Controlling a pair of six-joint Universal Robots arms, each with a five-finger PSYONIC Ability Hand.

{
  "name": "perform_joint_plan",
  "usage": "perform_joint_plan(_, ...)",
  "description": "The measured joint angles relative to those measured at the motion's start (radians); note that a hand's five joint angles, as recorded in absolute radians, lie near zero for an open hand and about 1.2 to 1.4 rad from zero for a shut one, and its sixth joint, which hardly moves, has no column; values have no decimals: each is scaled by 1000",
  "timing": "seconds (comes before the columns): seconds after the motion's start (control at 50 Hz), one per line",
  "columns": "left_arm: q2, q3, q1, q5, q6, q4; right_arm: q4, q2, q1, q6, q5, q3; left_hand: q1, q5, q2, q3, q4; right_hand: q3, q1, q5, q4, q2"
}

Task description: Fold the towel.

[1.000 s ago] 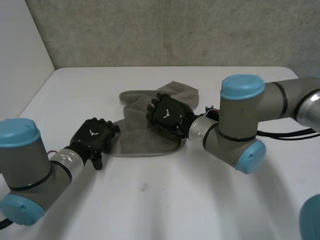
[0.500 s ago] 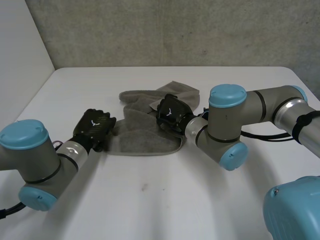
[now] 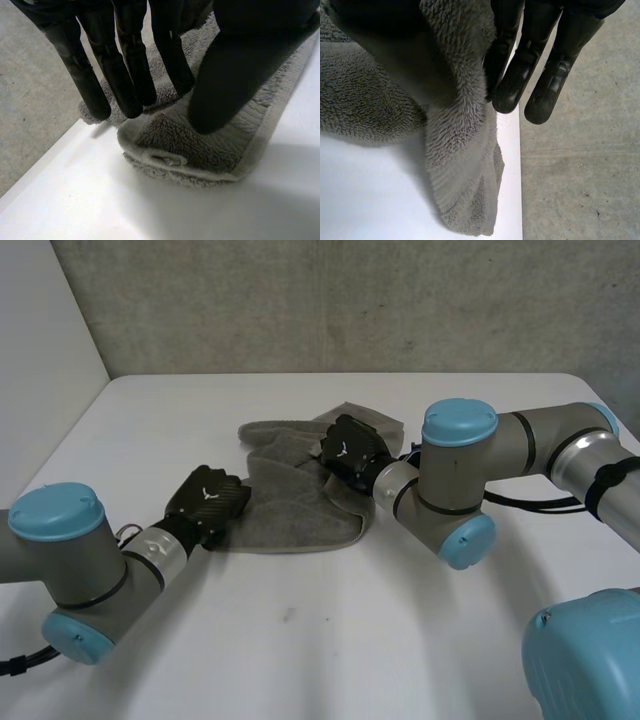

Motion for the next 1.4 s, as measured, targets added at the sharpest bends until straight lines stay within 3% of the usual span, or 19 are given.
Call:
perform_joint_plan(0.06,-10,14,0,-1,1,2,3,-9,-6,5,0,3,145,151,153,147,147,123,98,113,120,99)
perform_joint_plan(0.16,-27,47,0,-11,1,3,3,-57,-32,39,7,16,193,210,220,219,218,126,98,113,124,99)
perform_joint_plan(0.38,41,102,2,-82,-11,-8,11,-298,-104,310,64,96,206,224,234,234,234,126,98,113,124,99)
perform_joint_plan(0.6,374,1,-2,-124,-71,-74,77,-706,-172,458,69,366,209,224,235,235,235,126,99,113,124,99)
perform_joint_plan(0.72,607,-33,11,-137,-122,-173,238,-885,-226,463,96,430,209,224,235,235,235,126,99,113,124,99)
perform_joint_plan(0.84,720,-28,24,-138,-195,-286,452,-981,-278,462,130,430,209,224,235,235,235,126,100,113,124,99)
perform_joint_plan(0.94,702,-29,22,-134,-234,-365,588,-974,-289,458,115,456,209,224,235,235,235,126,100,113,124,99)
perform_joint_plan(1.1,440,31,8,-146,-242,-403,610,-824,-279,423,84,500,214,224,235,235,235,126,100,113,124,99)
perform_joint_plan(1.26,166,356,-1,-166,-239,-392,385,-587,-275,406,89,280,214,224,236,235,235,126,100,114,124,99)
perform_joint_plan(1.4,109,699,-1,-223,-300,-331,44,-506,-276,471,116,84,214,224,236,235,235,126,100,114,124,99)
